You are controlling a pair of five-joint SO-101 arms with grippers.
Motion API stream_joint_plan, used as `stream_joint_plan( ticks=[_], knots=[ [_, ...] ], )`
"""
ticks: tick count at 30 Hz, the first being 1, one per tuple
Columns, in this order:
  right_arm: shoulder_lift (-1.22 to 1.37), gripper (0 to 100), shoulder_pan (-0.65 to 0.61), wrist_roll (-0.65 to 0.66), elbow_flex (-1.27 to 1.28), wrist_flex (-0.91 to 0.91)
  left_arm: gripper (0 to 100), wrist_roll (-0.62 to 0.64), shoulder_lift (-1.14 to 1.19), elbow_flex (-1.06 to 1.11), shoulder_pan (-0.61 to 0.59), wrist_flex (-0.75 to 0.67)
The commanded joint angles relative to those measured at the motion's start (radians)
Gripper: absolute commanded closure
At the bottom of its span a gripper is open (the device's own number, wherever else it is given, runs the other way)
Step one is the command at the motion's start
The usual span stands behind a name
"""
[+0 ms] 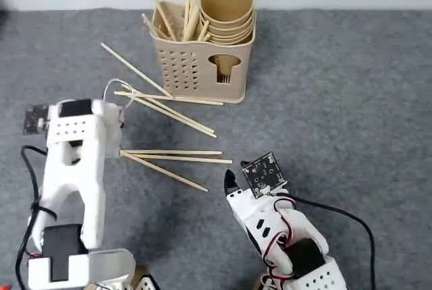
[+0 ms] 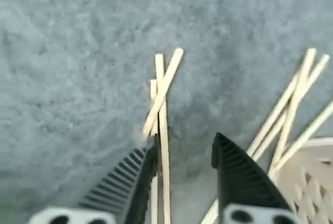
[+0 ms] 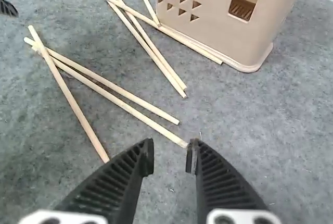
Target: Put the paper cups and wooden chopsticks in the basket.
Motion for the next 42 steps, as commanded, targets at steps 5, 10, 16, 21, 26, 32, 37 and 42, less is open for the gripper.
stream_joint_plan(
  ticks=[5,10,16,21,26,32,37,42],
  knots=[
    [-0.012,88.4,-0.002,-0.003,-0.008,-0.016,84,-0.002,-0.052,0.219,0.012,-0.219],
    [-0.012,88.4,-0.007,-0.003,-0.008,-0.016,80,-0.055,-0.051,0.317,0.018,-0.293],
    [-0.008,88.4,-0.008,-0.003,-0.008,-0.016,75,-0.052,-0.046,0.41,0.063,-0.506],
    [-0.008,88.4,-0.008,-0.003,-0.015,-0.016,75,-0.049,-0.046,0.515,0.094,-0.729],
    [-0.01,88.4,-0.008,-0.003,-0.015,-0.016,75,-0.049,-0.046,0.547,0.097,-0.77],
    [-0.01,88.4,-0.008,-0.003,-0.015,-0.016,75,-0.043,0.034,0.524,0.089,-0.764],
    [-0.01,88.4,-0.008,-0.003,-0.015,-0.021,86,-0.063,0.044,0.463,0.091,-0.643],
    [-0.012,88.4,-0.004,-0.003,-0.017,-0.024,98,-0.143,0.037,0.404,0.092,-0.563]
  ],
)
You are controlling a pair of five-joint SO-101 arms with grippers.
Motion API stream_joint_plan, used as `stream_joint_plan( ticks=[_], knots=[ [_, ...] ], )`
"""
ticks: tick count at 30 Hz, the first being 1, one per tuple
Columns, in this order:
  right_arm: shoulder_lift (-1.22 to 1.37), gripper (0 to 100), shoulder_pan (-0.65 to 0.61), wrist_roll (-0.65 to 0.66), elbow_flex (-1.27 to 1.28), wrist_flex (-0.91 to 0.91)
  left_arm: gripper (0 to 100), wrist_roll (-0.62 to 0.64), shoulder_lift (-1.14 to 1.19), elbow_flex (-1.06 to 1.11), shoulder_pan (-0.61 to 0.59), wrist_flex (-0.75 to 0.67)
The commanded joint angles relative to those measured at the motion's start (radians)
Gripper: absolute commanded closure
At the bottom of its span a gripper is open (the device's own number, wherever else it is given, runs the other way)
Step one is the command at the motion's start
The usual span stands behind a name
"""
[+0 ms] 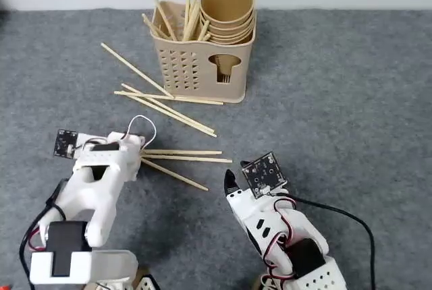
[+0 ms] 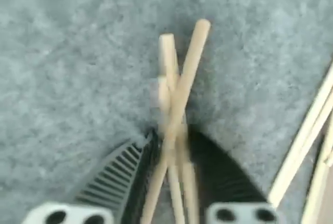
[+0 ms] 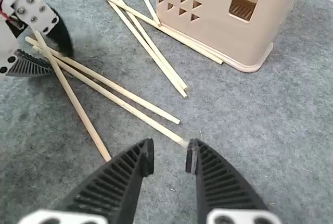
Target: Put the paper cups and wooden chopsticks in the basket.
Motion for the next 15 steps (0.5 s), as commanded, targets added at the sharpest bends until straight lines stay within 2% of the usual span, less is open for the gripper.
stream_joint_plan(
  ticks=[1,10,15],
  knots=[
    [-0.012,88.4,-0.004,-0.003,-0.017,-0.024,99,-0.044,-0.003,-0.059,0.009,0.068],
    [-0.012,88.4,-0.004,-0.003,-0.017,-0.024,99,-0.063,-0.009,-0.079,0.005,0.08],
    [-0.012,88.4,-0.004,-0.003,-0.017,-0.024,99,-0.115,-0.103,-0.197,0.003,0.081]
  ],
)
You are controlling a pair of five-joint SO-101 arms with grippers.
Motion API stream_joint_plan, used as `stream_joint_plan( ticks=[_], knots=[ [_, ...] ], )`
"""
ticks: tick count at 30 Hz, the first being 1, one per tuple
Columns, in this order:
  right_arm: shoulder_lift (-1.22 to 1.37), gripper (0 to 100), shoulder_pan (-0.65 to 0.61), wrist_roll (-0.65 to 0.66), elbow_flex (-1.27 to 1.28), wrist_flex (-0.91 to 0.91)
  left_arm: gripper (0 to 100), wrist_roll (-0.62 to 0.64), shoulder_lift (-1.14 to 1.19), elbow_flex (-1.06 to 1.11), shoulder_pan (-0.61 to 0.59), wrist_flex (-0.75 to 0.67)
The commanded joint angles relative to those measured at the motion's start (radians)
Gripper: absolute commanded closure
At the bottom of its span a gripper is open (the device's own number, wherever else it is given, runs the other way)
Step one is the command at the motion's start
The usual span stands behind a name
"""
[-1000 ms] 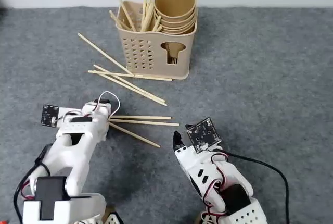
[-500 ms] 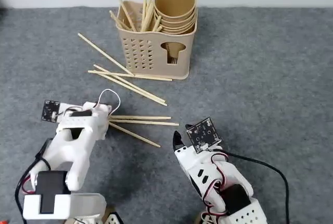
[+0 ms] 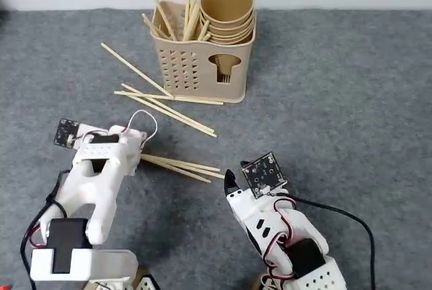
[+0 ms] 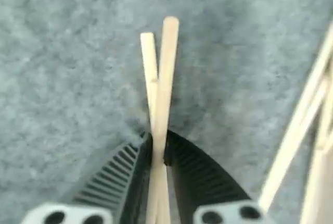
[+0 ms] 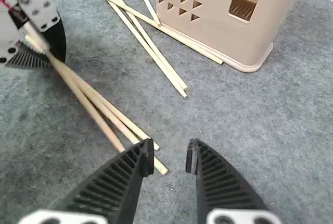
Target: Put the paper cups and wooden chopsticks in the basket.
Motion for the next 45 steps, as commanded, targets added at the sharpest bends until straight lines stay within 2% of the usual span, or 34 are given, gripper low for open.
stream_joint_plan(
  ticks=[1,11,17,20,27,31,33,37,45],
  knots=[
    [-0.012,88.4,-0.004,-0.003,-0.017,-0.024,99,-0.075,-0.133,-0.13,0.002,0.008],
    [-0.012,88.4,-0.002,-0.003,-0.017,-0.025,99,-0.446,-0.358,-0.38,0.003,0.002],
    [-0.012,88.4,-0.002,-0.003,-0.017,-0.025,99,-0.555,-0.45,-0.489,0.003,-0.006],
    [-0.012,88.4,-0.002,-0.003,-0.017,-0.025,98,-0.6,-0.46,-0.552,0.003,-0.121],
    [-0.012,88.4,-0.002,-0.003,-0.017,-0.025,98,-0.637,-0.434,-0.564,0.009,-0.543],
    [-0.012,88.4,-0.002,-0.003,-0.017,-0.027,98,-0.637,-0.396,-0.565,0.015,-0.677],
    [-0.012,88.4,-0.002,-0.003,-0.017,-0.027,98,-0.669,-0.371,-0.565,0.037,-0.707],
    [-0.012,88.4,-0.002,-0.003,-0.014,-0.079,98,-0.83,-0.324,-0.564,0.084,-0.715],
    [-0.012,88.4,-0.002,-0.003,-0.011,-0.088,98,-0.97,-0.209,-0.588,0.163,-0.729]
  ],
)
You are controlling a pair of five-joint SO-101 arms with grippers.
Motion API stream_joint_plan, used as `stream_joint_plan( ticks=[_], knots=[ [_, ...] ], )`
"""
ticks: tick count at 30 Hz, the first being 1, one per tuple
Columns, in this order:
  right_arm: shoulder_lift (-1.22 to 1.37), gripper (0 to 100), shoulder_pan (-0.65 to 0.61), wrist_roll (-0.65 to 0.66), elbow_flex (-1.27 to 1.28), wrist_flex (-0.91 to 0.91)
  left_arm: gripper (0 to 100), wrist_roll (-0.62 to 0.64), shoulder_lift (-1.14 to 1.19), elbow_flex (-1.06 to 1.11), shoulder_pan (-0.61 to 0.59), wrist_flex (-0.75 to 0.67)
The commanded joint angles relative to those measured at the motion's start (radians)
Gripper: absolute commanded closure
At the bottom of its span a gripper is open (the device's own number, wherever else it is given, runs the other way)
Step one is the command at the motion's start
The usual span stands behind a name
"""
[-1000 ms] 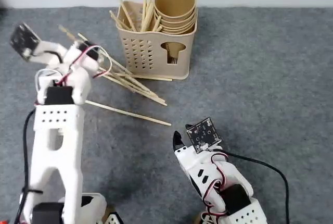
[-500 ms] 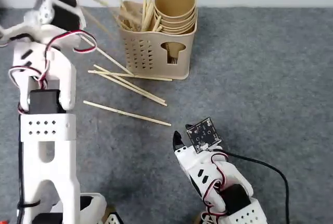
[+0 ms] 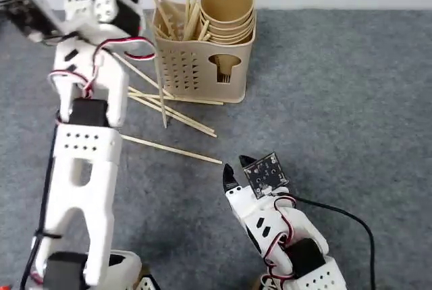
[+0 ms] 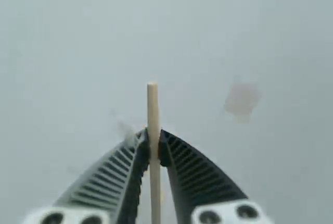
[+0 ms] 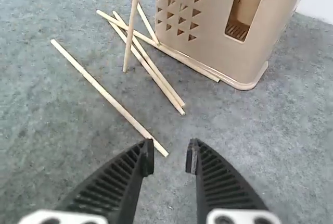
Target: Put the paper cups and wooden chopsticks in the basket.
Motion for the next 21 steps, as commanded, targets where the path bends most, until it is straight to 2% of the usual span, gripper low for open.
stream_joint_plan(
  ticks=[1,8,11,15,21],
  knots=[
    [-0.012,88.4,-0.002,-0.003,-0.011,-0.021,98,-0.069,0.041,-0.054,0.035,-0.054],
    [-0.012,88.4,-0.002,-0.003,-0.012,-0.021,98,-0.275,0.19,-0.054,0.058,-0.272],
    [-0.012,88.4,-0.002,-0.003,-0.009,-0.021,98,-0.353,0.218,-0.054,0.06,-0.302],
    [-0.012,88.4,-0.002,-0.003,-0.008,-0.021,98,-0.373,0.199,-0.054,0.078,-0.236],
    [-0.012,88.4,-0.002,-0.003,-0.008,-0.021,98,-0.331,0.149,-0.054,0.115,0.107]
  ],
)
